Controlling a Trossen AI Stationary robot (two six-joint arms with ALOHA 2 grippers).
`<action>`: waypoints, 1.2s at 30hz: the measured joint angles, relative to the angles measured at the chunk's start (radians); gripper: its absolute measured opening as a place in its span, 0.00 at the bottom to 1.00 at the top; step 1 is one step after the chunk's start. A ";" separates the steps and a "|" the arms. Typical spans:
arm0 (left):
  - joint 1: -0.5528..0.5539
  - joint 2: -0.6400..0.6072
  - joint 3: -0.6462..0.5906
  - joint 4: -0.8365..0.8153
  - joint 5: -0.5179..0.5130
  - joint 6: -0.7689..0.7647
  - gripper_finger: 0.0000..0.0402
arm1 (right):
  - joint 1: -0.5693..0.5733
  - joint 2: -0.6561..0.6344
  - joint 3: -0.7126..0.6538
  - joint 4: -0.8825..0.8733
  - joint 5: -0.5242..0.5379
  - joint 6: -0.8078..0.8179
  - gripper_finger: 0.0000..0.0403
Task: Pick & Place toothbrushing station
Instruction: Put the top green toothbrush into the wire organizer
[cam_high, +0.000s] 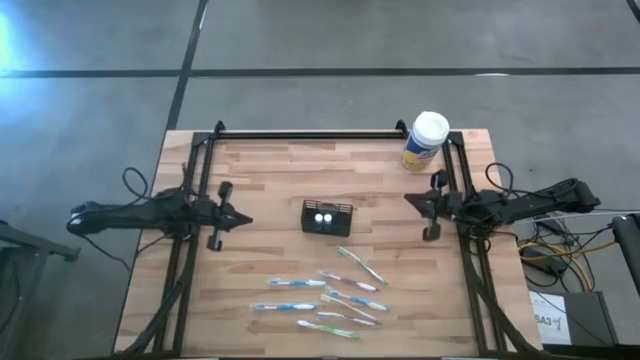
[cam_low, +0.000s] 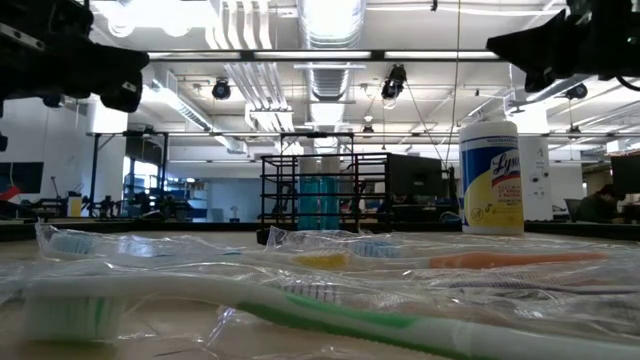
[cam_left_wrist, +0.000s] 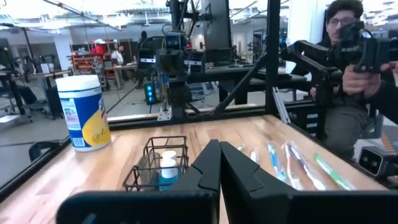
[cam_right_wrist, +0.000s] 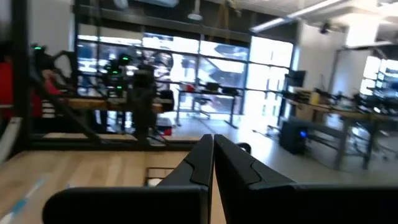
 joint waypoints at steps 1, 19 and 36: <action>0.000 -0.015 0.000 -0.016 0.000 -0.004 0.01 | 0.000 0.006 0.000 0.002 0.014 0.012 0.03; 0.000 -0.091 0.045 -0.046 -0.014 -0.094 0.04 | 0.003 0.304 0.430 -0.757 0.121 0.469 0.03; 0.000 -0.088 0.045 -0.114 -0.014 -0.137 0.05 | 0.083 1.024 0.910 -1.299 -0.115 0.869 0.04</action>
